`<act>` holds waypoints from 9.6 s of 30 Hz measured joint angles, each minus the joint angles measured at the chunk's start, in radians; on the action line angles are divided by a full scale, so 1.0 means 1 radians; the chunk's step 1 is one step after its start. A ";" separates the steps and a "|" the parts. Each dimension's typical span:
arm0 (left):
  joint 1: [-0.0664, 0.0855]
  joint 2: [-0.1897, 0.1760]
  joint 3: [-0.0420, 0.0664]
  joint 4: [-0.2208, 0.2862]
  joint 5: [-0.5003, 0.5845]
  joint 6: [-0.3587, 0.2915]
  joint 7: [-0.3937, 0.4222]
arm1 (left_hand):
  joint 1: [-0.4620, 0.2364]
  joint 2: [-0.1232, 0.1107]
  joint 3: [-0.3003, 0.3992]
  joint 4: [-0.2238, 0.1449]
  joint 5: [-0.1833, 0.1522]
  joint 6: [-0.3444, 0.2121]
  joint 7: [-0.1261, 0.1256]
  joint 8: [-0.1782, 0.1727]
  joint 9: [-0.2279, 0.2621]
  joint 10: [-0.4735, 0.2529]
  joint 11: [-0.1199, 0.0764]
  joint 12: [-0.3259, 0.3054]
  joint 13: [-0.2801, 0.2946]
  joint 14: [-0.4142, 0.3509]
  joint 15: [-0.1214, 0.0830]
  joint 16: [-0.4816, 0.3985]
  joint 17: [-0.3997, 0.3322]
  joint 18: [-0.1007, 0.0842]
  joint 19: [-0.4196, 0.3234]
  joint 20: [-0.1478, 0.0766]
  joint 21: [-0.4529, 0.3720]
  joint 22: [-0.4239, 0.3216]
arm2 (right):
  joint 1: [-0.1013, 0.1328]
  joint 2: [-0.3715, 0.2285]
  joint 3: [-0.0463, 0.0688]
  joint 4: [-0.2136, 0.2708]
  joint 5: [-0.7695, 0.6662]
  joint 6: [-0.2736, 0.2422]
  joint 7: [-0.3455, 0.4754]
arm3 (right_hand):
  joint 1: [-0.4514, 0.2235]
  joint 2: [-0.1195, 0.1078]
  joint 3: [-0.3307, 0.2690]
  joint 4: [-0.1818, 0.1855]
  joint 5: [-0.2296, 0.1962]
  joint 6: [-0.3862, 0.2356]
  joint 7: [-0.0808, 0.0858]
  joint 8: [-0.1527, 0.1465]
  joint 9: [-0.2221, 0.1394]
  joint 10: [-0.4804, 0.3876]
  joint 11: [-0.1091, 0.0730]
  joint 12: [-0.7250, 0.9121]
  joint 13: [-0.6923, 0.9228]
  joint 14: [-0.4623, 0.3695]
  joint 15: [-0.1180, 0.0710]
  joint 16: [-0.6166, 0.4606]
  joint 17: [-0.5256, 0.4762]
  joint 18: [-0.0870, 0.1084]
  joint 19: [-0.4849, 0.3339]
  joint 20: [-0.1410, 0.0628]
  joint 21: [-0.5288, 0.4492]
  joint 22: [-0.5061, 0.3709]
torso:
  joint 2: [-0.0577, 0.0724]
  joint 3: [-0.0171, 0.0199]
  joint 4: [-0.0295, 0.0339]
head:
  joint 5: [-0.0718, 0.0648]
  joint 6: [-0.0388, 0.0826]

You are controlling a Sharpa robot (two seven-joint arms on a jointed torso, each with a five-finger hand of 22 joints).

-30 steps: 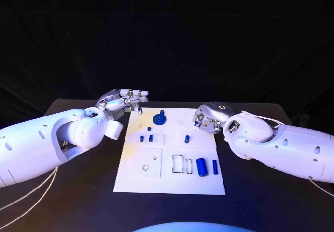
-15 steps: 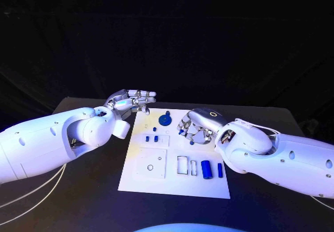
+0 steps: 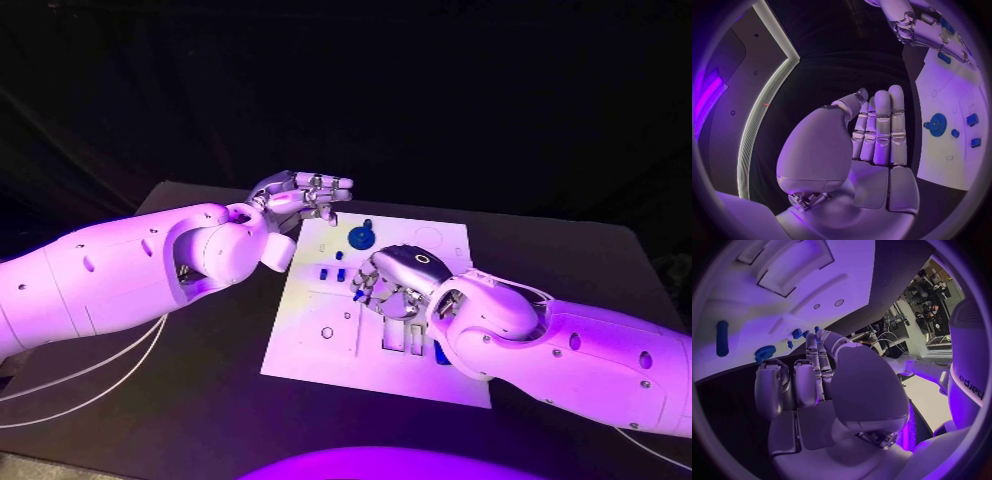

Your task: Assemble the parts on the task board

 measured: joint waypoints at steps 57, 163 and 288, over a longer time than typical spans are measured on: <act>0.000 0.012 0.000 0.004 0.000 0.008 -0.011 | -0.004 0.004 -0.006 0.000 0.000 0.000 0.000 0.000 0.000 -0.007 0.000 0.007 0.000 -0.003 0.003 -0.006 -0.005 0.000 0.000 0.000 -0.006 -0.005 | -0.056 0.121 -0.007 -0.142 0.001 0.068 0.016 | -0.021 0.000 -0.003 -0.002 0.003 -0.006 0.007 -0.009 0.004 -0.002 0.009 -0.018 -0.002 0.000 0.000 0.000 -0.009 0.000 0.000 0.000 -0.009 0.000 | 0.000 0.0012 -0.0020 | 0.044 -0.033; 0.000 0.001 -0.003 -0.006 0.000 0.013 -0.027 | -0.004 0.004 -0.006 0.000 0.000 0.000 0.000 0.000 0.000 -0.011 0.004 0.012 0.000 -0.003 0.003 -0.006 -0.010 0.000 0.004 0.004 -0.010 -0.008 | 0.084 -0.175 0.020 0.034 0.007 0.052 -0.009 | -0.041 0.037 -0.034 -0.051 -0.028 -0.025 0.009 -0.017 -0.023 -0.044 0.005 0.034 -0.014 0.002 0.002 -0.012 -0.031 0.000 0.005 0.005 -0.026 0.000 | -0.004 -0.0004 -0.0098 | 0.007 -0.002; 0.000 -0.016 -0.016 -0.021 0.001 0.012 -0.024 | -0.008 0.008 -0.009 -0.002 0.000 0.000 0.000 0.000 0.000 -0.014 0.000 0.019 0.000 -0.003 0.003 -0.006 -0.014 0.000 0.004 0.004 -0.018 -0.011 | 0.007 -0.415 -0.005 0.272 0.205 -0.030 -0.108 | -0.210 0.029 -0.458 0.163 0.170 -0.135 -0.018 0.155 0.056 0.118 -0.032 1.104 1.021 0.003 -0.036 0.083 0.082 -0.016 0.007 -0.022 0.073 0.000 | -0.016 0.0012 -0.0467 | -0.039 0.017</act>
